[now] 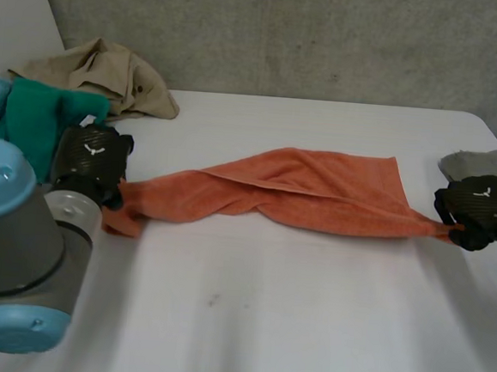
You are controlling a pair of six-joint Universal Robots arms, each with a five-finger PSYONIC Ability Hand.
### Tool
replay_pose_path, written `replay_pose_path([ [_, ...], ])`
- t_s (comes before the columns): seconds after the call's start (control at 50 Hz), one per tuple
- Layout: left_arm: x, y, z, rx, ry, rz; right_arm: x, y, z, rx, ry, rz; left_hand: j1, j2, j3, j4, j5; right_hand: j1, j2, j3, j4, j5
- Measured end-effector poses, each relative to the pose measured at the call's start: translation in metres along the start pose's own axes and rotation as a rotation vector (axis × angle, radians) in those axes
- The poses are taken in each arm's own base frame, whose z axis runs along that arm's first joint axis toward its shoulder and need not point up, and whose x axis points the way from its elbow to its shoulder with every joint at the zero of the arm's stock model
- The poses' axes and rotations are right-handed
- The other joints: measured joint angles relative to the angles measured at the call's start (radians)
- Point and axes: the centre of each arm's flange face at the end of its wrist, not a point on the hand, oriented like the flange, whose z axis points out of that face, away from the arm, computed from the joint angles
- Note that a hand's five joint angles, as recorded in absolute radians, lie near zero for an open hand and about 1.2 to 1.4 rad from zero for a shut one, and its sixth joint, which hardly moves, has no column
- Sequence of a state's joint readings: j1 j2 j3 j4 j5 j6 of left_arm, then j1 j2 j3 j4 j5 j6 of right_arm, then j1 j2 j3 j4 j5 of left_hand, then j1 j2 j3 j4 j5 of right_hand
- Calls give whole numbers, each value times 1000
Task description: Fold the laundry.
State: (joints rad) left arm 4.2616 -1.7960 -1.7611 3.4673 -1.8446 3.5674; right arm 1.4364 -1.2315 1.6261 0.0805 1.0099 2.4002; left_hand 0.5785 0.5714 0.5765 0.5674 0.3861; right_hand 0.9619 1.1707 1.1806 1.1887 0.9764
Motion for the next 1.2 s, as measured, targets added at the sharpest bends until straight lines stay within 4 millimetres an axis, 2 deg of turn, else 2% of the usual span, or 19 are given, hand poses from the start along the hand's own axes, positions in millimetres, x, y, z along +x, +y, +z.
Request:
replay_pose_path([
  [0.14,-11,-8,5,-103,90,-177,15,6,-2,15,38,-16,14,19,13,23,33,0,0,0,0,0],
  [0.28,-9,-4,27,-225,163,-287,25,7,0,33,77,-38,88,93,87,98,101,0,0,0,0,0],
  [0.48,-5,11,54,-301,68,-256,24,8,1,32,74,-39,103,109,104,115,116,0,0,0,0,0],
  [0.64,-1,8,71,-279,58,-253,26,8,2,37,77,-41,103,109,104,114,116,0,0,0,0,0],
  [0.84,3,-7,78,-316,98,-240,37,8,5,49,106,-55,95,101,98,102,105,0,0,0,0,0],
  [1.2,21,2,97,-382,136,-217,37,12,9,41,99,-58,97,102,95,102,109,0,0,0,0,0],
])
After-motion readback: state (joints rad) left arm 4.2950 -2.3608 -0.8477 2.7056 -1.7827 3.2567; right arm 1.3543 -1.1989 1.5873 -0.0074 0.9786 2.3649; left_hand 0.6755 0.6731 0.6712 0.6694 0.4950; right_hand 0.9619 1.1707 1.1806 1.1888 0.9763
